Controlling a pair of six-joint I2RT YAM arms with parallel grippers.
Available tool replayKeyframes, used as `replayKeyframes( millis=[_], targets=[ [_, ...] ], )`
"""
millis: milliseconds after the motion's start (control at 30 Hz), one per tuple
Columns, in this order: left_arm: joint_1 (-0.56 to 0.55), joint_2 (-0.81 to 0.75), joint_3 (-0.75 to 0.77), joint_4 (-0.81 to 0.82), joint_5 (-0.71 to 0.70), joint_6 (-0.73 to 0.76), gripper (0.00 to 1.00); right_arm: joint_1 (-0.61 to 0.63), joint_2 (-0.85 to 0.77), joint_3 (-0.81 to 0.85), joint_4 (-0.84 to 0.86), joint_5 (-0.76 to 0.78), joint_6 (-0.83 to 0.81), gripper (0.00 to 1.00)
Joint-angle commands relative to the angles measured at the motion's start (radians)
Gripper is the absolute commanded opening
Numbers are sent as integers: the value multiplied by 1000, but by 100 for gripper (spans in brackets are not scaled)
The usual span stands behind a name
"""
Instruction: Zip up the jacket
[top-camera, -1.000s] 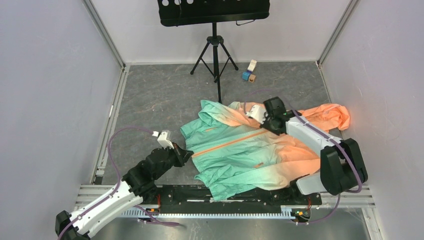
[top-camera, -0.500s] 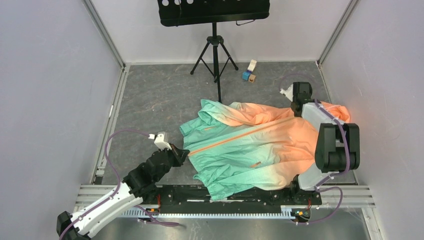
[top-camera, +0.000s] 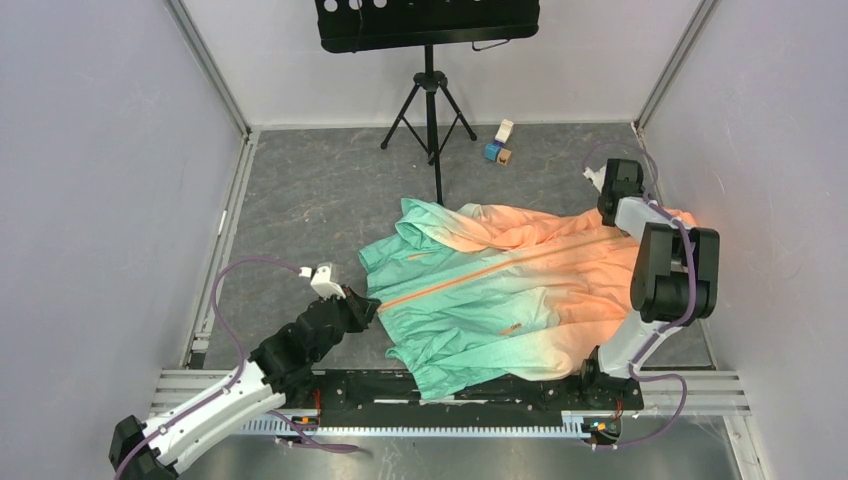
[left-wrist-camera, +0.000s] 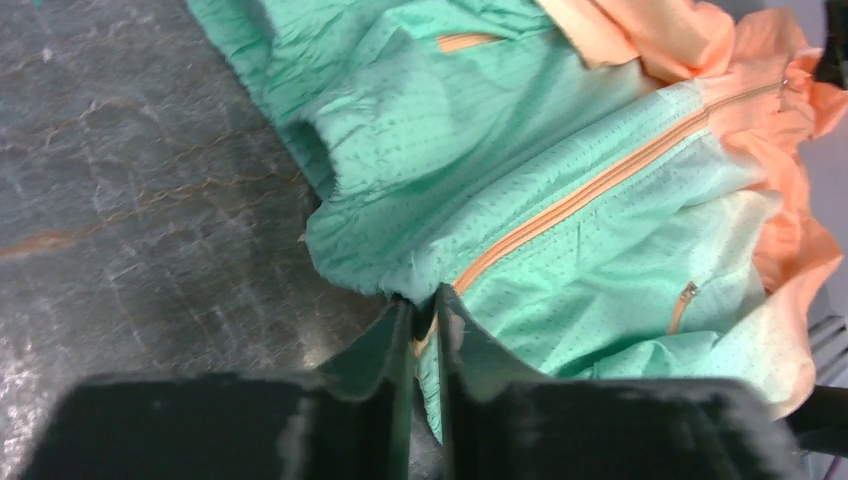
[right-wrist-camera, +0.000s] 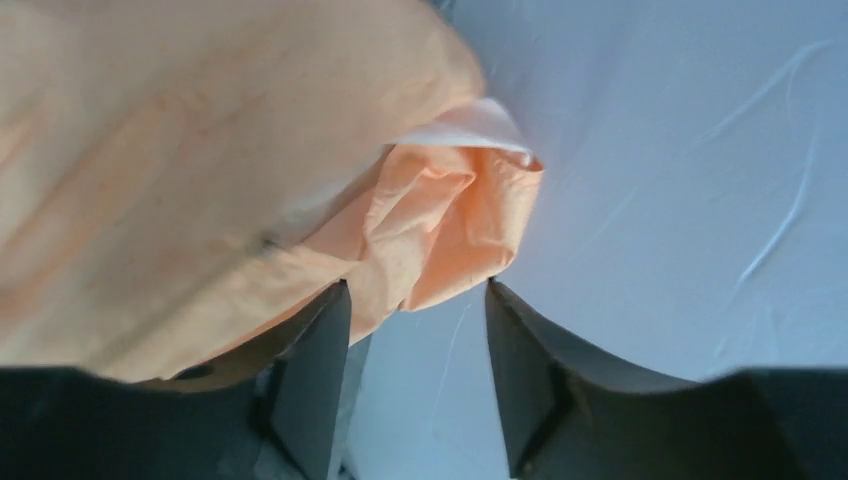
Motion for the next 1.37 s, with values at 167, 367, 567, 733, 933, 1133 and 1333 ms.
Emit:
replayKeyframes(
  millis=[167, 367, 567, 733, 933, 1133, 1333],
  targets=[
    [9, 91, 92, -62, -110, -75, 76, 145, -439, -141, 81, -282, 621, 98],
    [10, 84, 218, -213, -127, -90, 99, 231, -718, -294, 185, -643, 938, 98],
    [10, 69, 428, -246, -146, 83, 100, 231, -867, -214, 153, -849, 927, 98],
    [10, 151, 723, -187, -84, 360, 100, 230, -934, -79, 166, -823, 946, 98],
    [10, 317, 1156, -251, -4, 635, 100, 230, -1031, -10, 267, -834, 983, 98],
    [10, 376, 1354, -159, 56, 771, 100, 230, -1160, 15, 322, -749, 944, 98],
    [10, 370, 1373, -74, 86, 796, 100, 231, -1248, -19, 330, -698, 916, 98]
  ],
)
